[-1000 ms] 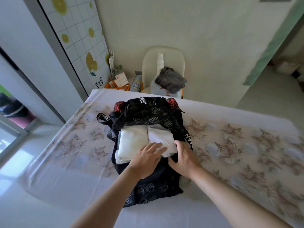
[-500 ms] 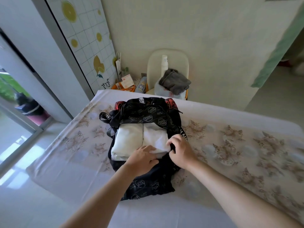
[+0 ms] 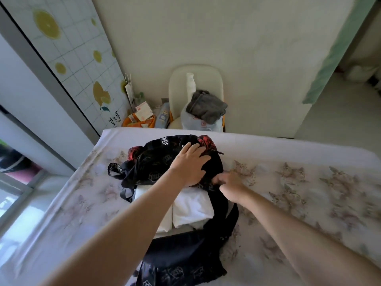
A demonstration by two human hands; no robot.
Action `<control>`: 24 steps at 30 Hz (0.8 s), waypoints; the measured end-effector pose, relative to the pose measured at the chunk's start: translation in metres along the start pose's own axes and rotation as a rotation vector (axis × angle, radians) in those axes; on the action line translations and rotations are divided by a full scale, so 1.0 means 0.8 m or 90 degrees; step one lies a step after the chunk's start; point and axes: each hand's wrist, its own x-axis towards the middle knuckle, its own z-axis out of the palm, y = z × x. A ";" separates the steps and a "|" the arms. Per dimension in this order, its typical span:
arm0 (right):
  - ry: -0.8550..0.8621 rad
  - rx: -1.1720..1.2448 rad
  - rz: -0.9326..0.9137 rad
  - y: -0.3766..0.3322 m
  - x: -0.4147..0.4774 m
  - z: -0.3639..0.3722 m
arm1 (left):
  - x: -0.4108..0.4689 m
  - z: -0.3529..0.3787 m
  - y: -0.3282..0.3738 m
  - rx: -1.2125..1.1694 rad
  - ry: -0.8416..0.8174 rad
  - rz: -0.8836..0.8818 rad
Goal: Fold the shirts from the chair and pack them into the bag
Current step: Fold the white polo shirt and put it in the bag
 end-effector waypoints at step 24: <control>-0.075 -0.271 0.136 0.055 0.036 0.007 | 0.031 -0.003 0.039 -0.243 -0.206 -0.025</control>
